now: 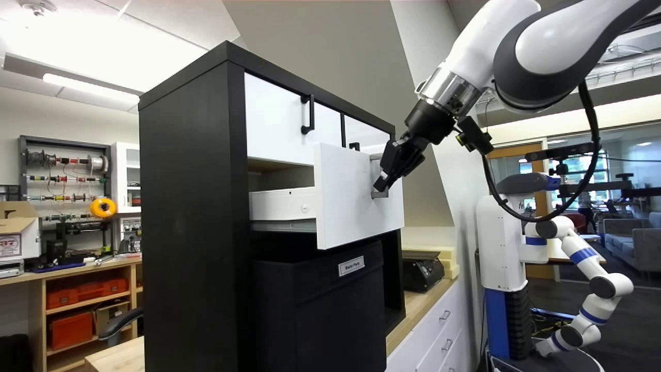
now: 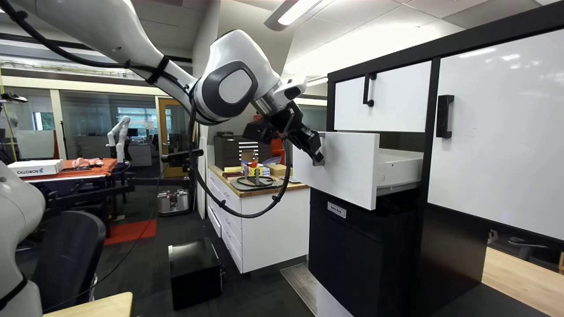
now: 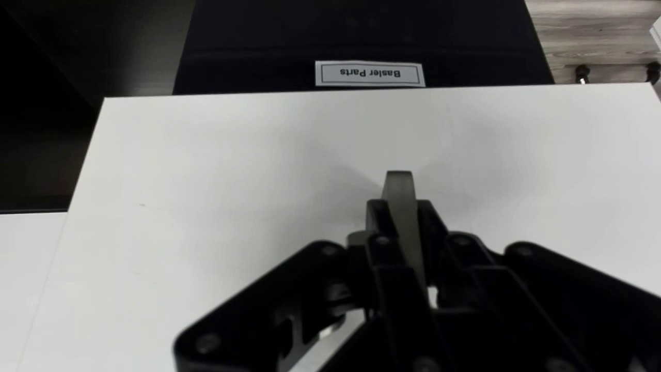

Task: Open the bottom left drawer of the cabinet

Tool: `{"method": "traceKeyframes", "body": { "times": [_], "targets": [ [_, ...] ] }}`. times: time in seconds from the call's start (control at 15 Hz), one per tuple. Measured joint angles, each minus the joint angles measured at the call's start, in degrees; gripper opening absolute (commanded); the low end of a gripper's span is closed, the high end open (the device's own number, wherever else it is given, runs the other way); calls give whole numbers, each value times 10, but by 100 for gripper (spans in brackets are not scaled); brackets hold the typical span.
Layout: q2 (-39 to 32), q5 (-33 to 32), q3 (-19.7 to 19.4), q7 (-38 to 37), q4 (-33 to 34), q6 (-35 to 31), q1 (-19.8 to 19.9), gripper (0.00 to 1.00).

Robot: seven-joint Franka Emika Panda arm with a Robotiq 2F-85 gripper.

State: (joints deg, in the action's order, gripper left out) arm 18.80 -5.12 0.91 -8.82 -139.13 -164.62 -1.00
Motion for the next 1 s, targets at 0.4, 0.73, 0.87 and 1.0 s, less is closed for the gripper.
{"method": "traceKeyframes", "body": {
  "times": [0.4, 0.73, 0.87, 1.0],
  "targets": [
    [27, 29, 0, 22, -16, 28, -1, 4],
    [34, 32, 0, 23, -46, 98, 2, 59],
    [27, 32, -2, 23, -66, 149, 6, 73],
    [21, 32, -2, 23, -69, 209, 11, 85]
  ]
}}
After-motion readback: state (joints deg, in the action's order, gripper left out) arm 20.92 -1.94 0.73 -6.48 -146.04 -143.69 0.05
